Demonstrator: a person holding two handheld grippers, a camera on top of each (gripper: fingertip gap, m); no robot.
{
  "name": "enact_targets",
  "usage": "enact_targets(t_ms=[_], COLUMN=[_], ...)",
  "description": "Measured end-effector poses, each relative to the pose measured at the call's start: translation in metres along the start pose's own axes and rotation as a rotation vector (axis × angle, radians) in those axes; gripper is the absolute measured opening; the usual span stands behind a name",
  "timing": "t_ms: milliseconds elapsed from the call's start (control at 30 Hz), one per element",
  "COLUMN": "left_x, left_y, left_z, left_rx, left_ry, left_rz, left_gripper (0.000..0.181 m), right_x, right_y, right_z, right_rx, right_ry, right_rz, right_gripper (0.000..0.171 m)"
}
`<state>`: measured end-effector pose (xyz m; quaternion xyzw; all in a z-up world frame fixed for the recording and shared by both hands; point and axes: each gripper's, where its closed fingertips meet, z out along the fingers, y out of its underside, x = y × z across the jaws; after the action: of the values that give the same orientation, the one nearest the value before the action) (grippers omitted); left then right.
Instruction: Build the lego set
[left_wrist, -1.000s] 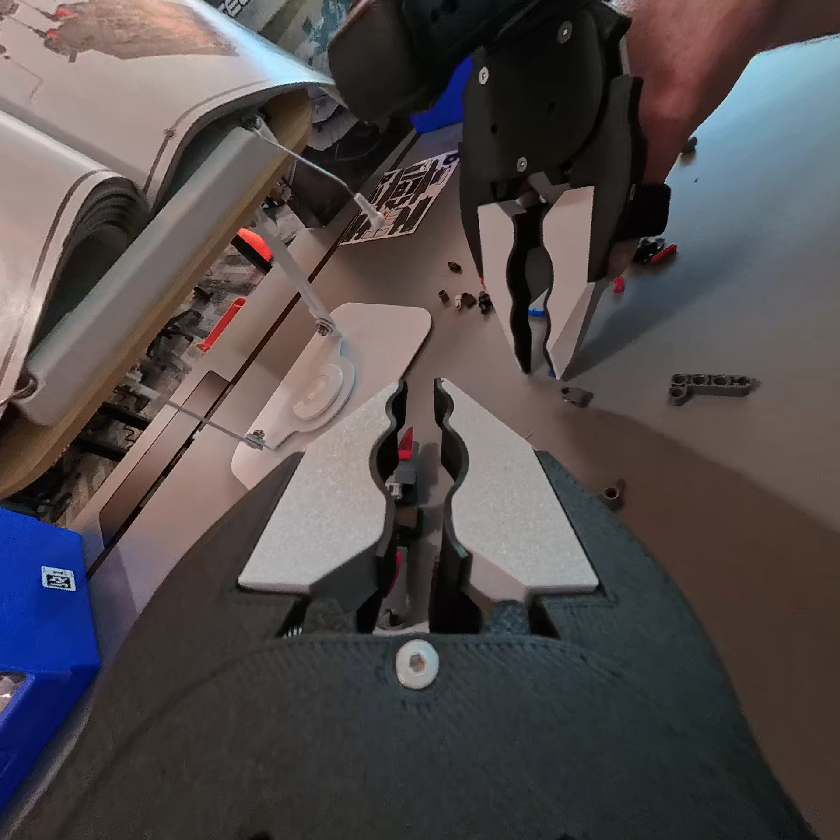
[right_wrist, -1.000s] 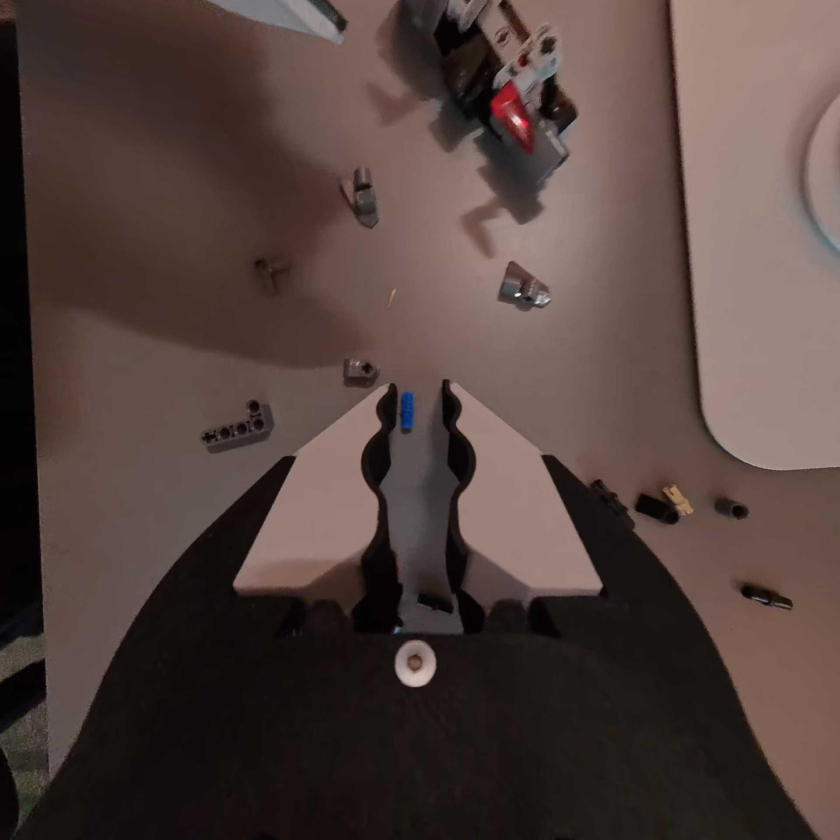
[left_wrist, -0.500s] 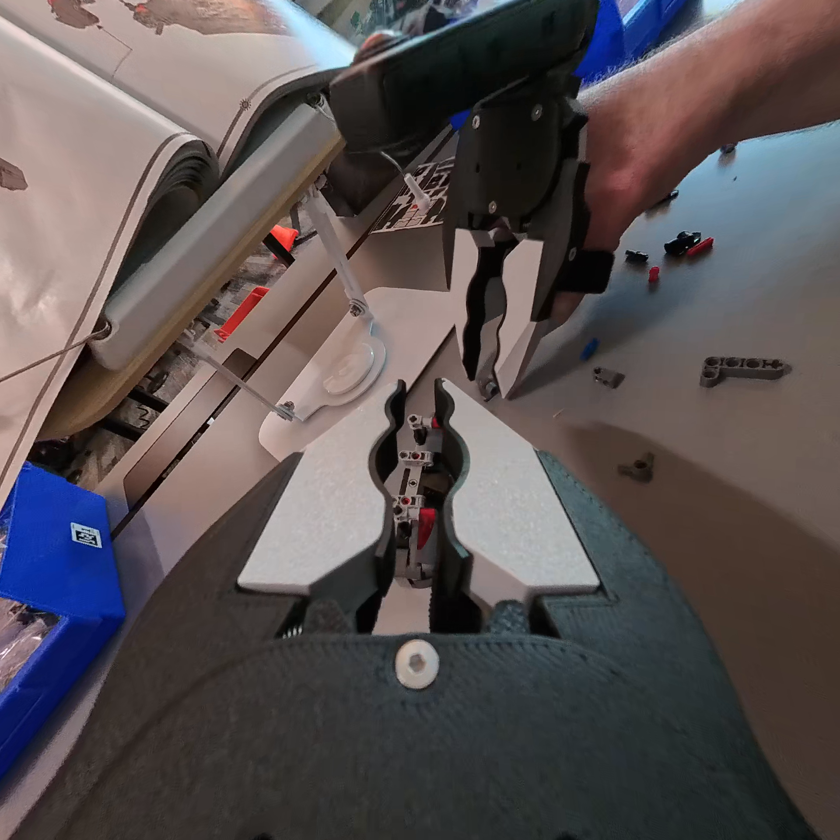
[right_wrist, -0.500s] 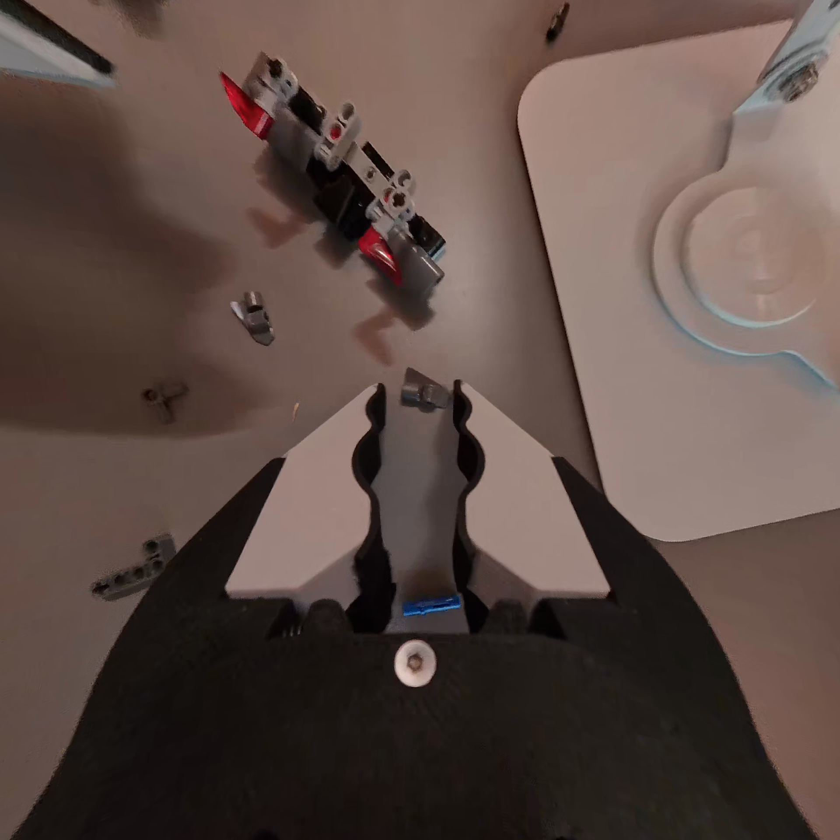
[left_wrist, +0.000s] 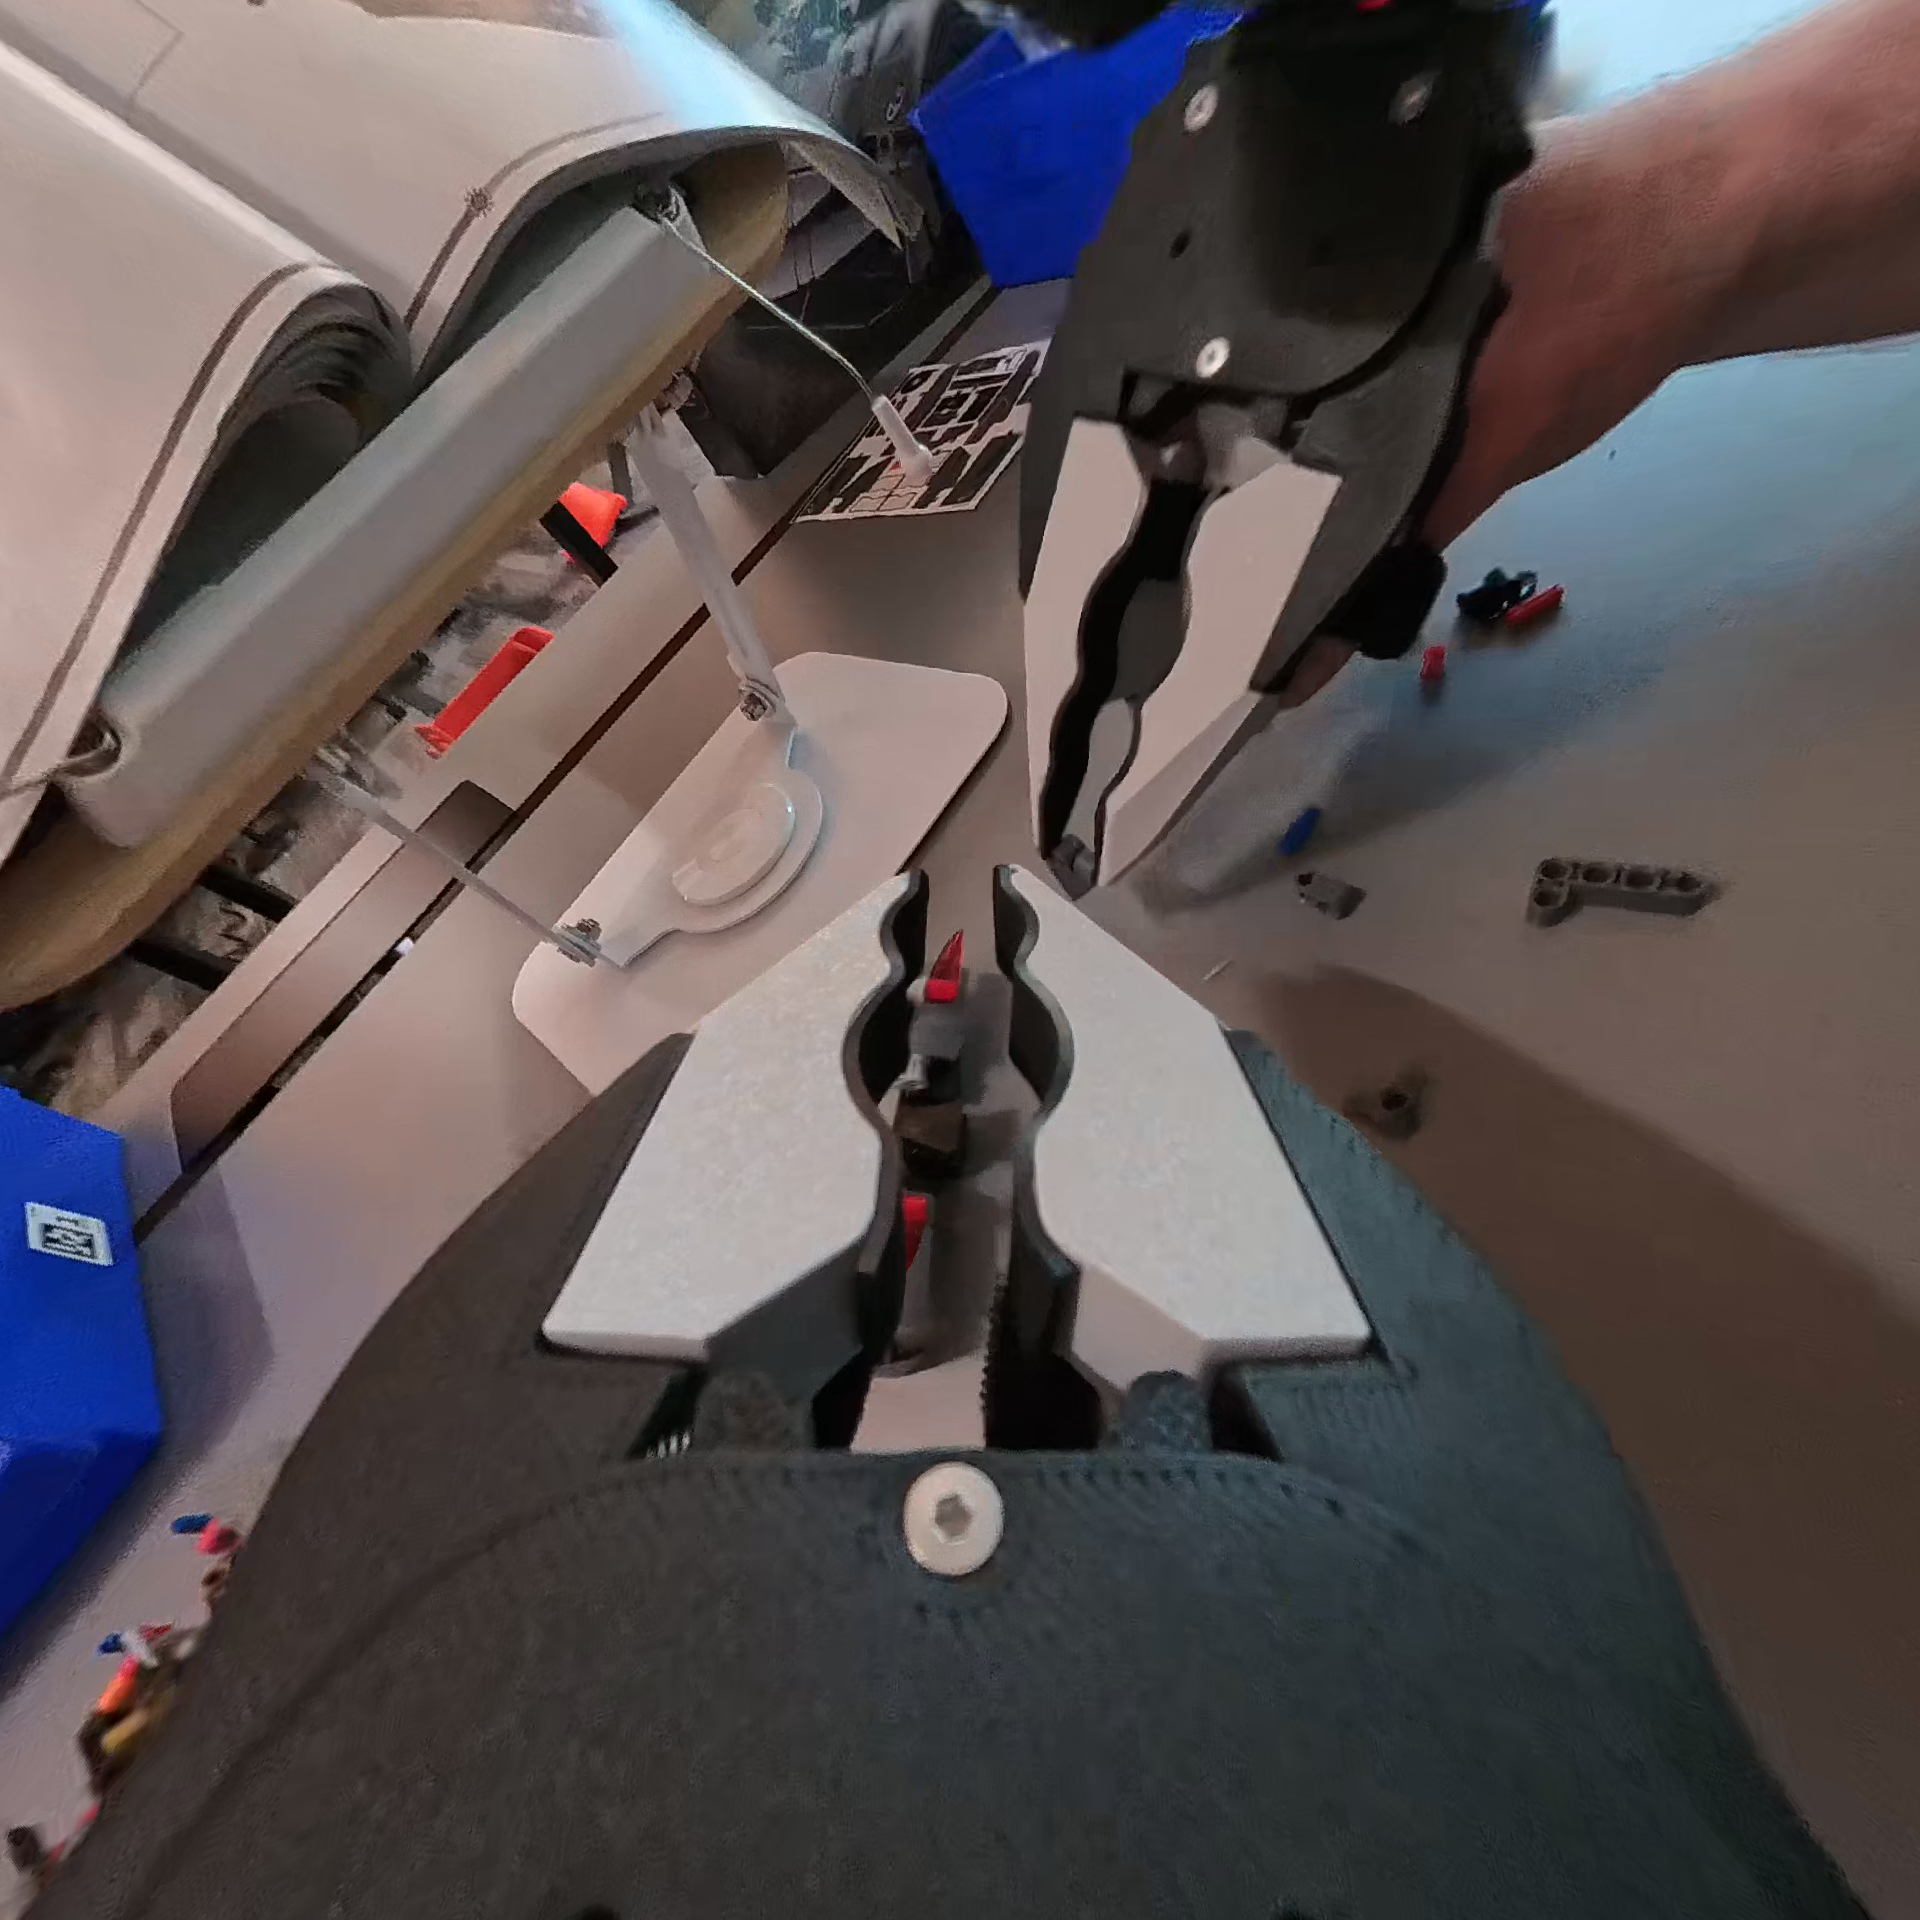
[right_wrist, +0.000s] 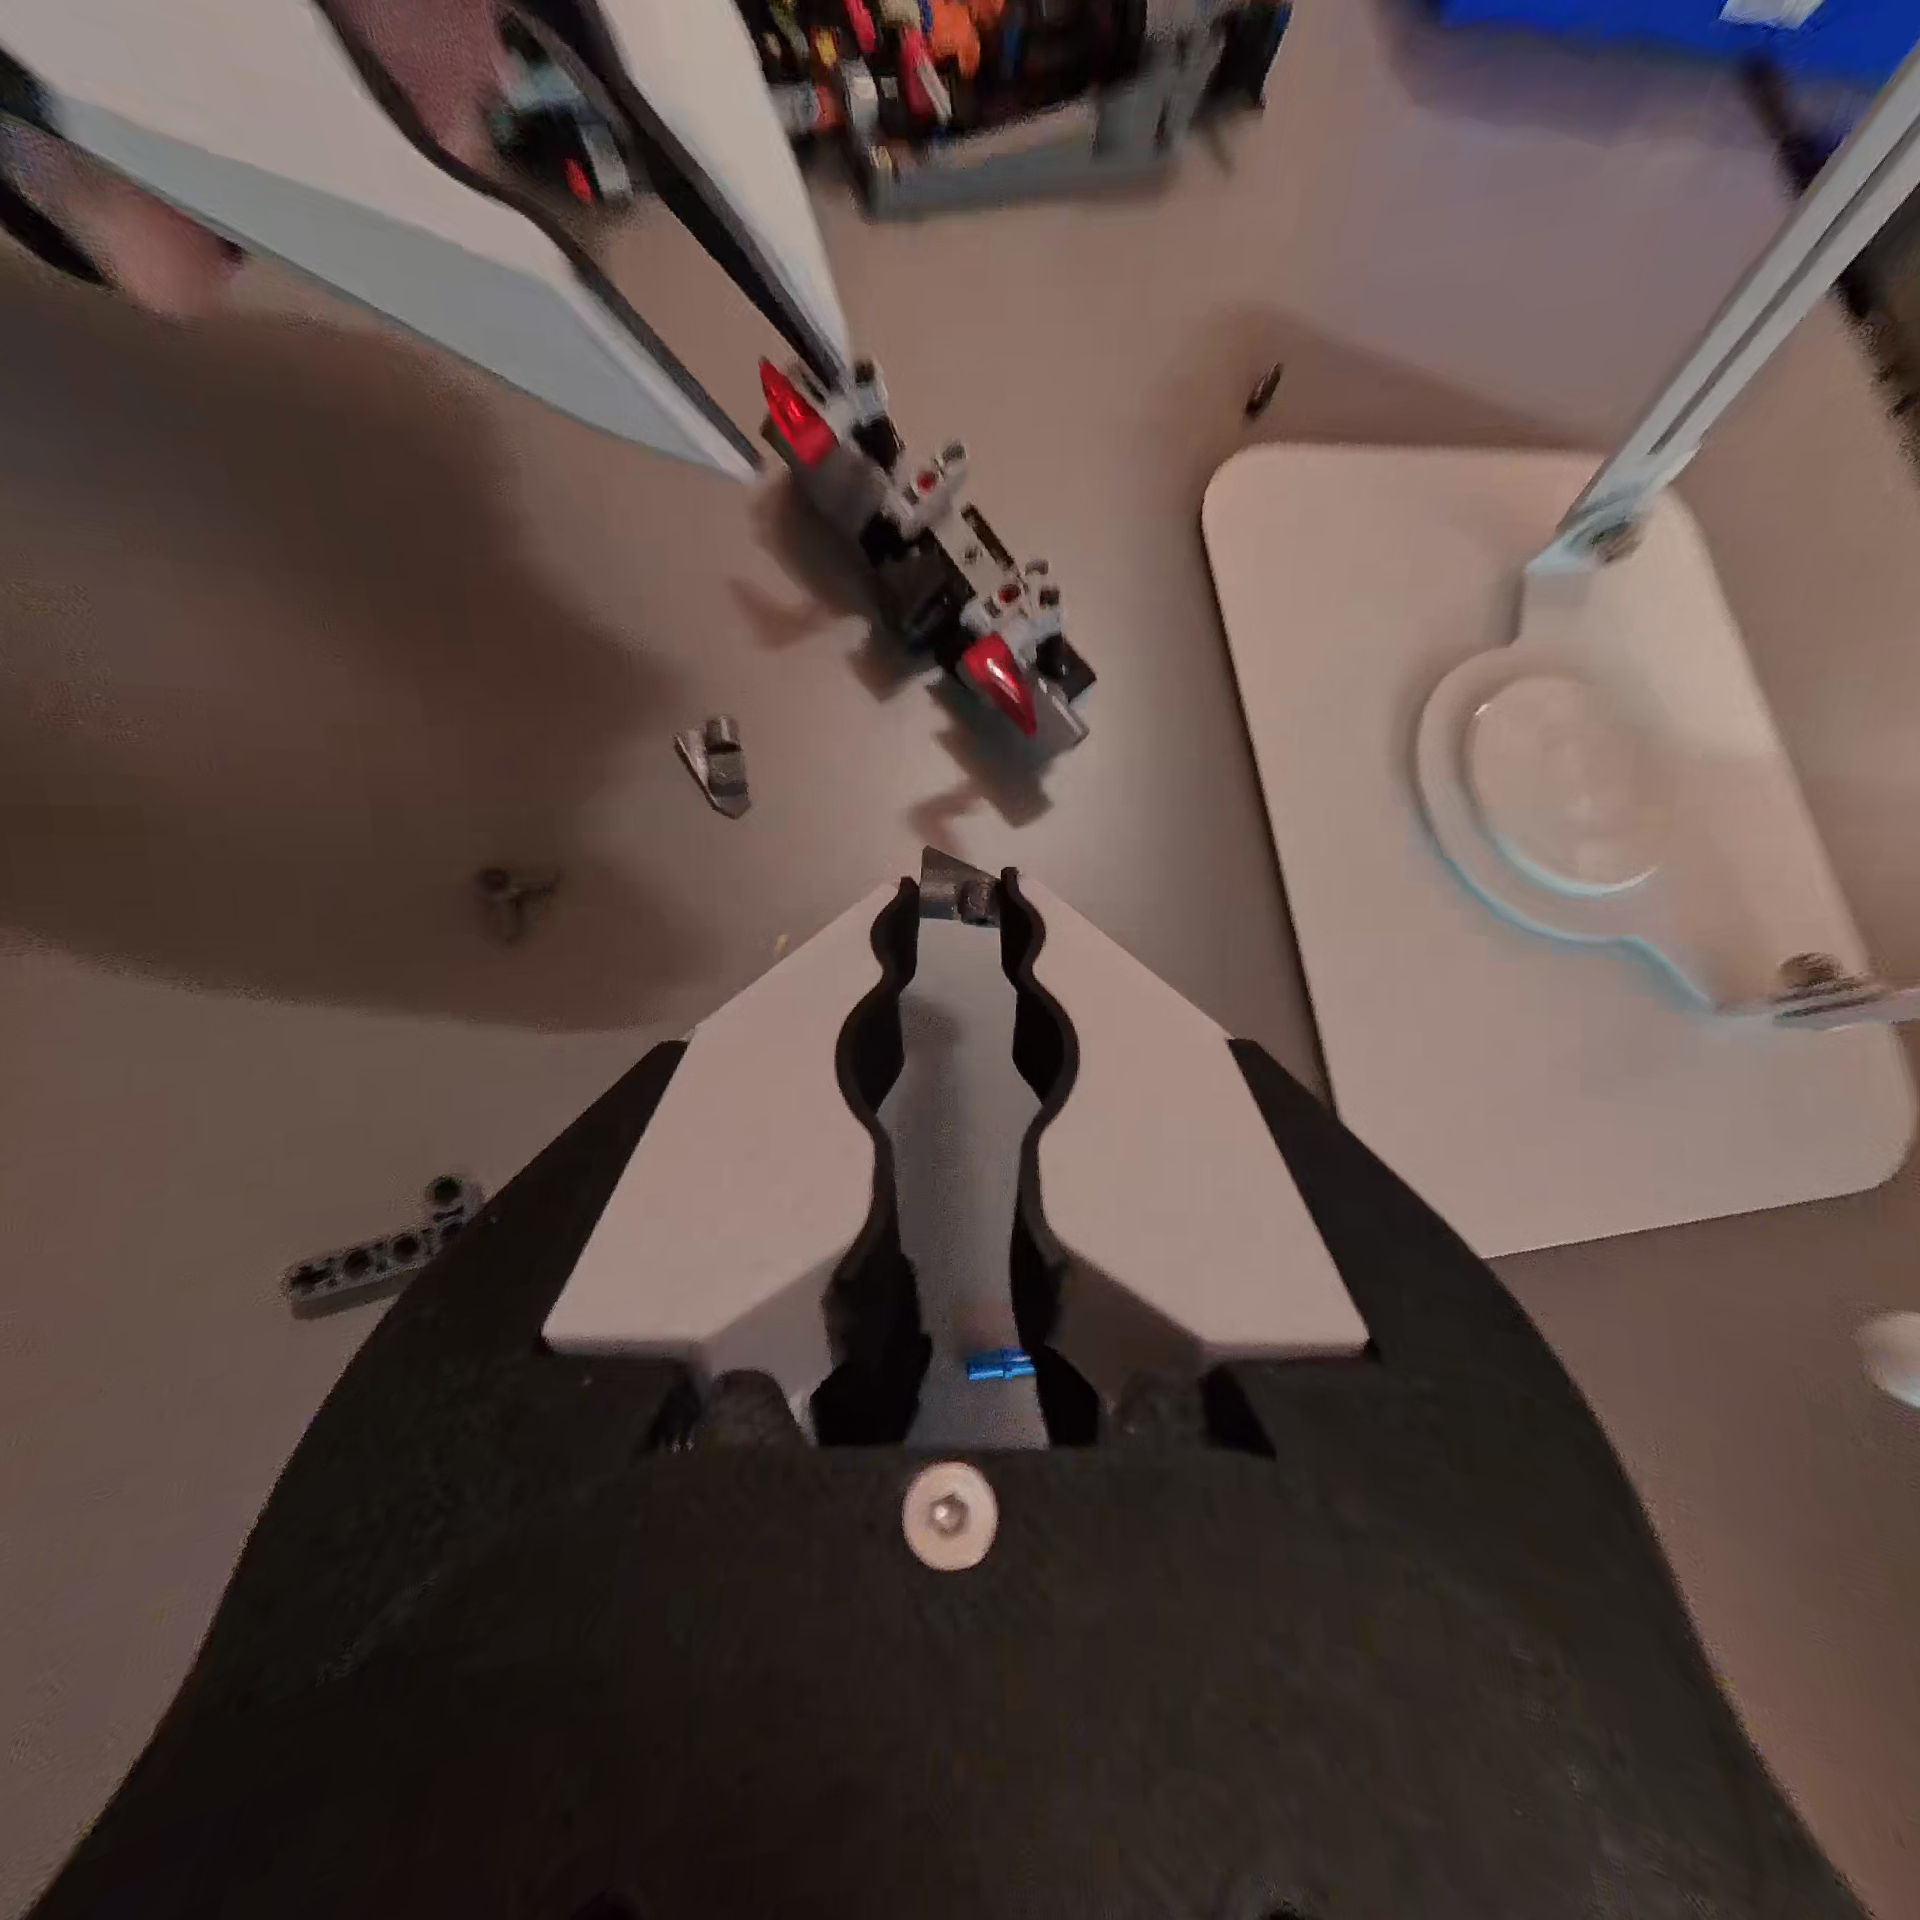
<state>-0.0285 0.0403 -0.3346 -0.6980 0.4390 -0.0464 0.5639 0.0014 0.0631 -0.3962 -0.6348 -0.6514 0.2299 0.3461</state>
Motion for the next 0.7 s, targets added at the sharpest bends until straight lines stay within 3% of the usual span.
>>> enact_targets(t_ms=[300,700], left_x=[0.012,-0.01], left_y=[-0.028,-0.052], left_z=[0.004,-0.028], left_rx=[0.074,0.207], left_ry=[0.11,0.118], left_rz=[-0.299,-0.471], left_gripper=[0.015,0.014], right_x=[-0.014,-0.023], right_y=[-0.062,-0.115], right_z=[-0.058,-0.071], right_rx=[0.179,0.233], right_ry=[0.162,0.223], right_rz=[-0.337,-0.517], right_gripper=[0.012,0.013])
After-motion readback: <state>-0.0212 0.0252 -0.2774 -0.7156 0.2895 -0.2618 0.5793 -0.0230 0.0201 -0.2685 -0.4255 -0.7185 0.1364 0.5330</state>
